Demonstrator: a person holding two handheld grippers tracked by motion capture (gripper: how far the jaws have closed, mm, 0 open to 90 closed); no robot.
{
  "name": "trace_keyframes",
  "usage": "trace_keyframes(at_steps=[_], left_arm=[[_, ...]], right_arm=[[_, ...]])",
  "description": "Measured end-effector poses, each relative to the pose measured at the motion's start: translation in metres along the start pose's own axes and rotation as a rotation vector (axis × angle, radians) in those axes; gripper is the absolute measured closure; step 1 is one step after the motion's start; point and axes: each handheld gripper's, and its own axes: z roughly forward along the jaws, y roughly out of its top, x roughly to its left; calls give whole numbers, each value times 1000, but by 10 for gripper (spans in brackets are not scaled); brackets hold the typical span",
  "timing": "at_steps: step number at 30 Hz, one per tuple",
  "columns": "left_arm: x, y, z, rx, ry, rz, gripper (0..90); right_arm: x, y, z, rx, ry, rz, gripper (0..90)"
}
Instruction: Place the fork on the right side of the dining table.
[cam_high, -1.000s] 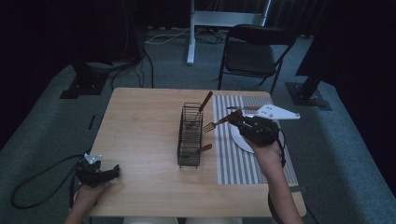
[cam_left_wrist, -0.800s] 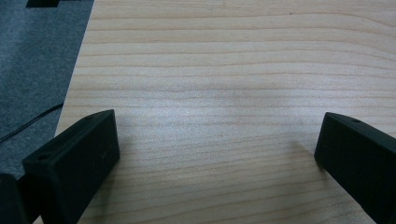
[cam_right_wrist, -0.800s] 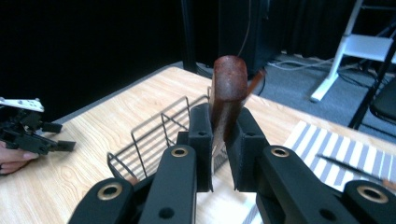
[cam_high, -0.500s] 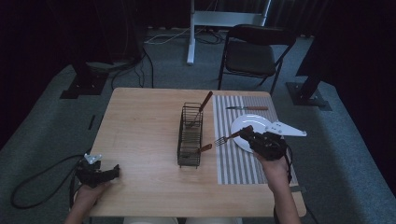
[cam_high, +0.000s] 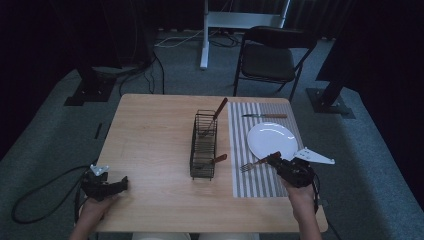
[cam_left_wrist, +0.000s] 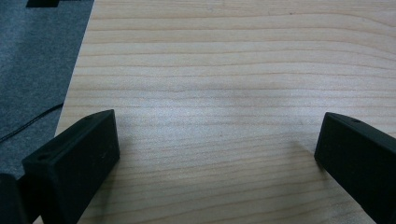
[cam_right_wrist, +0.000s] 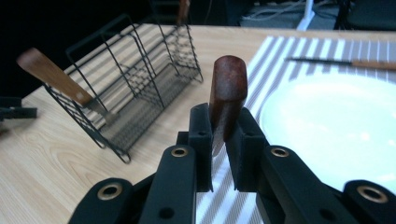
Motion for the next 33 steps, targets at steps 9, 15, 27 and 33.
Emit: trace_keyframes(at_steps=[9,15,27,33], left_arm=[[-1,0,0,-1,2,-7,3],[-1,0,0,-1,2,-7,3],[-1,0,0,-1,2,-7,2],[-1,0,0,-2,2,-7,2]], right_arm=[[-18,-25,-11,-4,-12,79,809],[-30,-33,-17,-16,-2,137,807],[-49,-50,-28,-19,14,220,787],[-59,-60,-29,-2,-20,228,745]])
